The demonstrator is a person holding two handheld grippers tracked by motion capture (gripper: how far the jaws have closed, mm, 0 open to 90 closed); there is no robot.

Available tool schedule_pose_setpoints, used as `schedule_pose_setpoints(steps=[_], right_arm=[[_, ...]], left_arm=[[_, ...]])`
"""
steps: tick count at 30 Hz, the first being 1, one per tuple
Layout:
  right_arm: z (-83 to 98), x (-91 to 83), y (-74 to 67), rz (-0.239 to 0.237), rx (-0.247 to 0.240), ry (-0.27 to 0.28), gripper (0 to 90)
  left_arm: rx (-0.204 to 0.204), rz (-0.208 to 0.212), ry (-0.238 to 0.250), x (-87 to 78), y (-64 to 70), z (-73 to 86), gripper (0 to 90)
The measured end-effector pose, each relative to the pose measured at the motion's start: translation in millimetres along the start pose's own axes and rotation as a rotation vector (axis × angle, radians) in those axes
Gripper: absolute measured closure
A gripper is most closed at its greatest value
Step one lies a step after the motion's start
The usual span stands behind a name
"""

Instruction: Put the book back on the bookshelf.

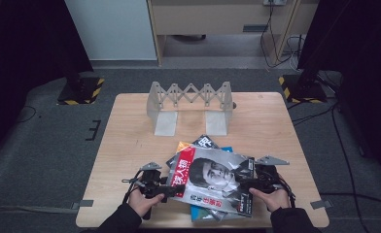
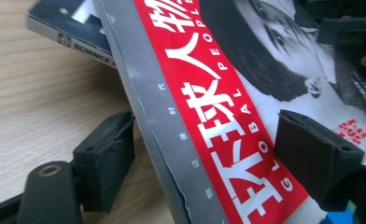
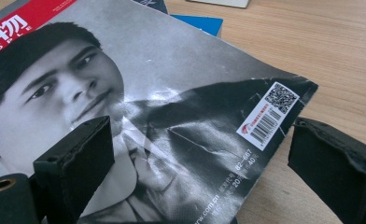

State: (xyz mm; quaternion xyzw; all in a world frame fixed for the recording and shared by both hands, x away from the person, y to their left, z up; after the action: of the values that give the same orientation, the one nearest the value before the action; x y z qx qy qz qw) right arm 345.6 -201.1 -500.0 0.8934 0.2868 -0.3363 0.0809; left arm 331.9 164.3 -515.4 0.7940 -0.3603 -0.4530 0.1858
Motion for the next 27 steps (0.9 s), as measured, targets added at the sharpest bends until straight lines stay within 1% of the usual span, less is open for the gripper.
schedule_pose_setpoints(steps=[3, 4, 6, 8, 9, 11, 13, 14, 16, 19, 22, 23, 25, 26, 27], right_arm=[[0.3, 1.2, 0.0, -0.005, 0.002, 0.003, 6.9], [0.4, 1.5, 0.0, -0.008, 0.005, 0.003, 6.9], [0.6, 1.7, 0.1, -0.009, 0.007, 0.003, 6.9], [1.0, 1.9, 0.1, -0.011, 0.009, 0.006, 6.9], [1.2, 2.2, 0.1, -0.011, 0.009, 0.007, 6.8], [1.3, 2.7, -0.6, -0.011, 0.017, 0.008, 6.5], [1.7, 3.2, -0.4, -0.010, 0.018, 0.010, 6.5], [1.9, 3.4, -0.4, -0.010, 0.018, 0.010, 6.5], [2.1, 3.5, -0.2, -0.013, 0.020, 0.008, 6.5], [2.4, 3.9, 0.3, -0.016, 0.024, 0.012, 6.4], [2.6, 4.1, 0.5, -0.018, 0.026, 0.011, 6.3], [2.7, 4.2, 0.5, -0.018, 0.027, 0.011, 6.3], [2.7, 4.4, 0.5, -0.020, 0.031, 0.010, 6.2], [2.7, 4.5, 0.6, -0.021, 0.032, 0.010, 6.2], [2.7, 4.5, 0.6, -0.021, 0.033, 0.011, 6.2]], left_arm=[[-0.041, 0.053, -0.021, 1.4, -0.5, 0.2, 27.4], [-0.046, 0.062, -0.023, 1.4, -0.4, 0.2, 31.2], [-0.051, 0.071, -0.025, 0.9, -0.1, -0.1, 32.9], [-0.045, 0.076, -0.028, -1.4, 0.3, -1.2, 37.7], [-0.041, 0.079, -0.022, -3.9, 0.7, -2.1, 39.3], [-0.035, 0.095, 0.009, -8.2, 2.1, -3.3, 44.9], [-0.032, 0.125, 0.043, -13.6, 4.3, -5.5, 49.0], [-0.028, 0.134, 0.051, -15.0, 5.1, -6.4, 50.7], [-0.028, 0.156, 0.074, -16.6, 7.8, -8.6, 50.7], [-0.026, 0.153, 0.073, -14.9, 9.1, -10.8, 49.7], [-0.041, 0.157, 0.060, -12.0, 9.2, -12.4, 49.8], [-0.043, 0.154, 0.048, -10.7, 9.2, -13.0, 50.1], [-0.051, 0.137, 0.037, -8.6, 9.9, -13.6, 52.6], [-0.053, 0.135, 0.030, -8.0, 9.8, -13.7, 54.9], [-0.064, 0.133, 0.025, -7.5, 9.8, -13.7, 55.3]])
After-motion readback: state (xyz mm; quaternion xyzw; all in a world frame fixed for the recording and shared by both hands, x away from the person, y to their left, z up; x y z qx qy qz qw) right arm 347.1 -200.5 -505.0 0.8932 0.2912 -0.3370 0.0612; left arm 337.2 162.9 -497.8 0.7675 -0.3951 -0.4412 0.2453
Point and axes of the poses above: each handheld gripper's, and its own axes: x roughly forward along the jaws, z roughly out of its underside, y roughly to its right, the point moved 1 cm from there along x, roughly forward along the jaws, and after that the axes turned 10 degrees about -x, right-handed, at the moved point
